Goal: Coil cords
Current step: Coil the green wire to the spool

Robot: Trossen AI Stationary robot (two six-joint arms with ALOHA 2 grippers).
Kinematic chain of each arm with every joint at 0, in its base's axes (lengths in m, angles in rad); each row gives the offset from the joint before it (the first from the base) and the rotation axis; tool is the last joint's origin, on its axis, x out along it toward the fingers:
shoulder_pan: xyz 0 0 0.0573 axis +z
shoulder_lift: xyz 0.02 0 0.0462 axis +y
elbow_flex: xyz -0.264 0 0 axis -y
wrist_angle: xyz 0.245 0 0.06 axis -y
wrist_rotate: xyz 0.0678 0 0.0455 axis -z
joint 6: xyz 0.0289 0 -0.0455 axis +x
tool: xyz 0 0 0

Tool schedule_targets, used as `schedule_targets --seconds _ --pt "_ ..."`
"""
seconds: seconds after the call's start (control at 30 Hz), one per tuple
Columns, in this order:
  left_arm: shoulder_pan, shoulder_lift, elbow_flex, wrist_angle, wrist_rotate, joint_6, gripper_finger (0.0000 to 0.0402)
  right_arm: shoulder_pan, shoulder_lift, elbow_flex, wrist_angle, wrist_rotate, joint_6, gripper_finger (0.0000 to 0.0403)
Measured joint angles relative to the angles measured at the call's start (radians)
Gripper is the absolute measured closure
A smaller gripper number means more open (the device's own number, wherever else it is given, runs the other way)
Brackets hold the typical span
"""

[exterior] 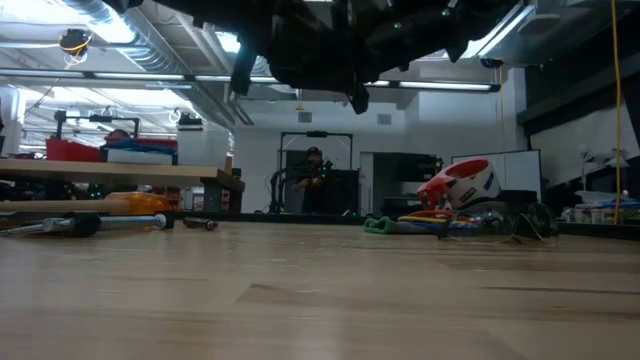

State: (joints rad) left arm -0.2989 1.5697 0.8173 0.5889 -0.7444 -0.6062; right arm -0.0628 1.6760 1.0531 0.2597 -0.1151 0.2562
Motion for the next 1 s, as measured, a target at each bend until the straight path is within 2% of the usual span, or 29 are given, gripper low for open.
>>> schedule_targets --seconds 0.33,0.47,0.67,1.0 --pt "-0.009 0.001 0.000 -0.034 0.061 -0.060 0.0399 0.007 0.000 0.000 -0.175 0.037 -0.003 0.0395" --pt "0.003 0.001 0.000 -0.076 0.069 -0.098 0.0399 0.024 0.000 0.000 -0.176 0.063 -0.003 0.0395" --pt "0.025 0.001 0.000 -0.126 0.134 -0.173 0.0400 0.061 0.000 0.000 -0.193 0.139 -0.029 0.0395" --pt "0.033 0.001 0.000 -0.134 0.161 -0.213 0.0400 0.103 0.000 0.000 -0.227 0.268 -0.059 0.0395"
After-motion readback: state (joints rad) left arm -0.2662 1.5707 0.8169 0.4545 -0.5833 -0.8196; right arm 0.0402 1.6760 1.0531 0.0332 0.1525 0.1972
